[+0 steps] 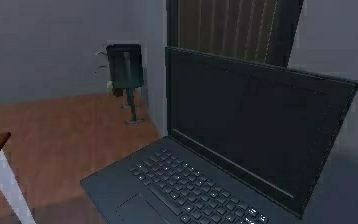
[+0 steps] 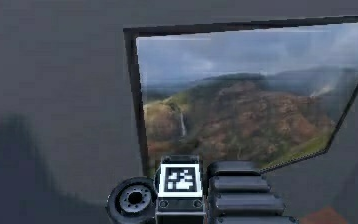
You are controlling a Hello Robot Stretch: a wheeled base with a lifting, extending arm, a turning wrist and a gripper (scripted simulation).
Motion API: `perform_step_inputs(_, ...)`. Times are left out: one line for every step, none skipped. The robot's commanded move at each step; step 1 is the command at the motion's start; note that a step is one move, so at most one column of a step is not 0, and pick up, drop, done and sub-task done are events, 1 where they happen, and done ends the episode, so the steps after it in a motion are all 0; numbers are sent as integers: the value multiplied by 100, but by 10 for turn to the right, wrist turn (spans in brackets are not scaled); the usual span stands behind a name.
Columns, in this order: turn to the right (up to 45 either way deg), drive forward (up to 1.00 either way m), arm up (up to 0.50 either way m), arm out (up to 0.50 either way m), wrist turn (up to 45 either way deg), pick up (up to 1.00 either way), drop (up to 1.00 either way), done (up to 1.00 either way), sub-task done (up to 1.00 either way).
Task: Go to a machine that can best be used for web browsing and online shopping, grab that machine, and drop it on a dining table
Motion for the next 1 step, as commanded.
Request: perform_step_inputs(-180,0,0,0,0,0,0,0,0)
